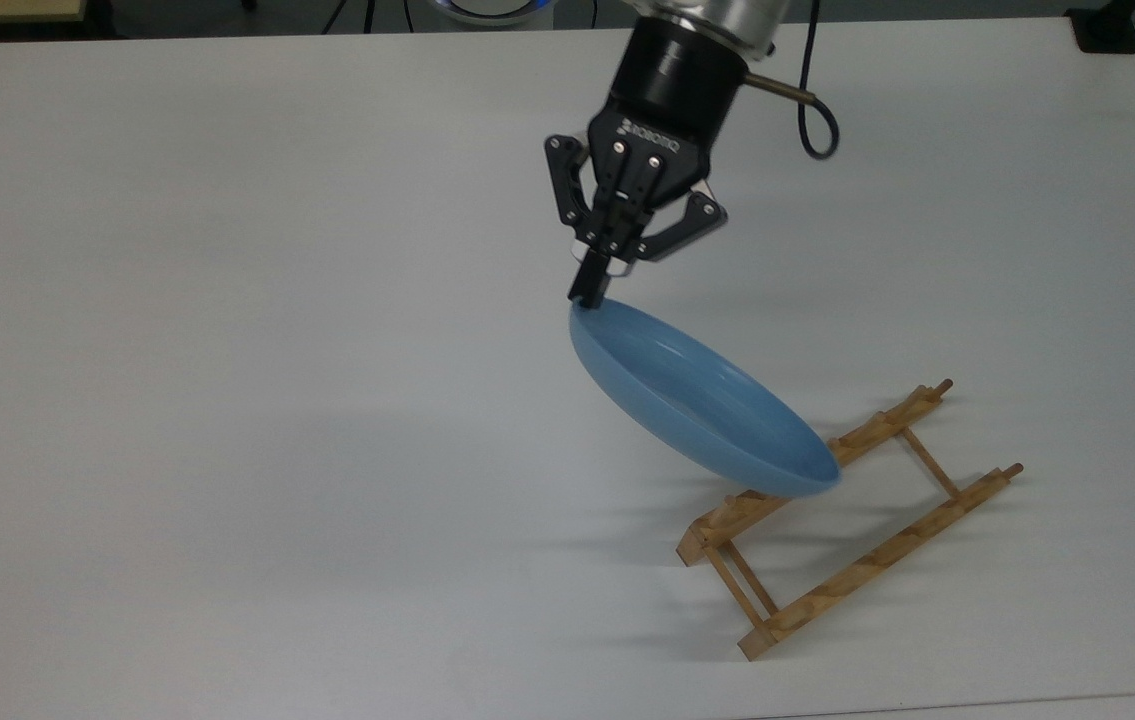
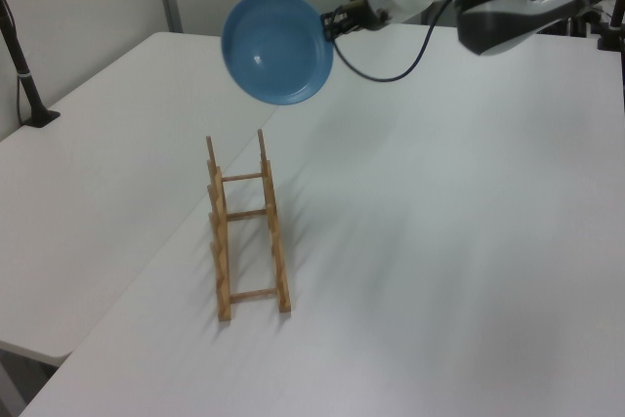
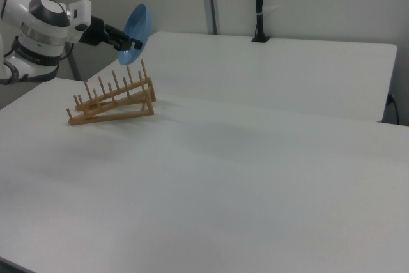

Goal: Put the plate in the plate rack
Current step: 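Lower the plate upright between the rack pegs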

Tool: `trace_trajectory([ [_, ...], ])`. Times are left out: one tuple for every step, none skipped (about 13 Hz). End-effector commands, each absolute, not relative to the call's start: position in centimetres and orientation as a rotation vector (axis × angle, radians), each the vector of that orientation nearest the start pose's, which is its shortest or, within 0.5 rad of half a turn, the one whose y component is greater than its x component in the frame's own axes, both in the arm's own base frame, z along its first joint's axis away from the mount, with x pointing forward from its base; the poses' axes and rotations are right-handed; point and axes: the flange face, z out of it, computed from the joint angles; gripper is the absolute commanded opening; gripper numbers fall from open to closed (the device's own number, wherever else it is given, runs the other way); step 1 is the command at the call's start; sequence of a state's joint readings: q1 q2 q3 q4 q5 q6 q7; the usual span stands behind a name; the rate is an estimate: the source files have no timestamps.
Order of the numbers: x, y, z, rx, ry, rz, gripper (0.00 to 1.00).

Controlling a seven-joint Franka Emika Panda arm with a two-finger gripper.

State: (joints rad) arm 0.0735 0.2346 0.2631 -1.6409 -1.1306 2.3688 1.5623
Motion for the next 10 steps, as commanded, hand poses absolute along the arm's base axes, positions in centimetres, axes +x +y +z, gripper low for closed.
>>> trace_trajectory([
  [66.3, 22.5, 53.2, -2.678, 0.895, -1.774, 0.0],
  [66.4, 23.1, 52.7, -2.665, 0.889, -1.822, 0.0],
  [66.5, 23.9, 52.3, -2.645, 0.901, -1.864, 0.0],
  [66.5, 24.6, 51.8, -2.628, 0.912, -1.905, 0.0],
  [66.3, 25.4, 51.7, -2.608, 0.909, -1.951, 0.0],
  [66.3, 26.0, 50.8, -2.59, 0.922, -1.978, 0.0],
  [66.1, 26.7, 50.4, -2.564, 0.926, -2.019, 0.0],
  [66.0, 27.3, 49.7, -2.543, 0.934, -2.059, 0.0],
  [66.1, 27.8, 48.7, -2.52, 0.943, -2.1, 0.0],
  [66.1, 28.2, 48.0, -2.49, 0.956, -2.145, 0.0],
])
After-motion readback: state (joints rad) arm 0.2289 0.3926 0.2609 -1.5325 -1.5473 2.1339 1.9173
